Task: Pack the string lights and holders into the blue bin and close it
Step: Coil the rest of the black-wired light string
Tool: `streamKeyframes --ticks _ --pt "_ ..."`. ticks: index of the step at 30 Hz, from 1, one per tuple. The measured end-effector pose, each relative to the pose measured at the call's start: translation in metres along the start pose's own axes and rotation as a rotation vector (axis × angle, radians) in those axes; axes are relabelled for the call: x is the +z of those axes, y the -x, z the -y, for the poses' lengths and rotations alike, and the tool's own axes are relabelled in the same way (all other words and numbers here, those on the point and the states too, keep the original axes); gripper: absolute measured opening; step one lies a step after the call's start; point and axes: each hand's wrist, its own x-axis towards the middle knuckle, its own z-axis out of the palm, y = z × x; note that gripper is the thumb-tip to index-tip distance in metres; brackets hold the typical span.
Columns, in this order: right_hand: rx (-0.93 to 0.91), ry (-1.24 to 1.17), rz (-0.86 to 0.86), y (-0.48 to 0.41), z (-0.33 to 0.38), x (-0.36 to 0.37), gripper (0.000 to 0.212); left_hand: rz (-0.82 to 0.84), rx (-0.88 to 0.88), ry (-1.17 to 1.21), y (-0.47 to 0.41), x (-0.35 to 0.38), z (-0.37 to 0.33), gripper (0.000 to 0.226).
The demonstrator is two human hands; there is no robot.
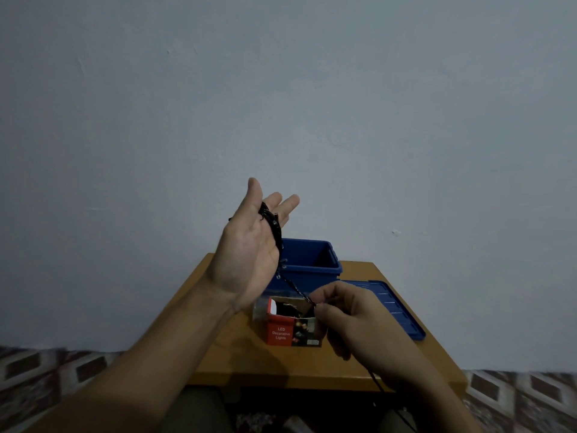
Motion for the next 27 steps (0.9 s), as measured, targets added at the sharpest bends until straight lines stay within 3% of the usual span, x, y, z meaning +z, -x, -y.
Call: streamKeyframes --ticks 12,17,23,27 --pt "-0.054 -0.071 -0.053 0.002 0.012 -0.01 0.043 0.065 -0.152 -0.215 0.0 -0.002 0.003 0.097" --pt "-0.151 -0.072 -0.077 0.007 0.026 -0.018 0.024 0.106 -0.254 -0.391 0.001 -0.003 0.004 0.092" --pt "-0.227 -0.051 -0.098 0.007 0.046 -0.023 0.031 0.184 -0.413 -0.493 0.001 0.005 0.004 0.093" --pt "-0.271 -0.103 -0.1 0.009 0.055 -0.03 0.028 0.318 -0.454 -0.523 0.002 0.001 0.004 0.095"
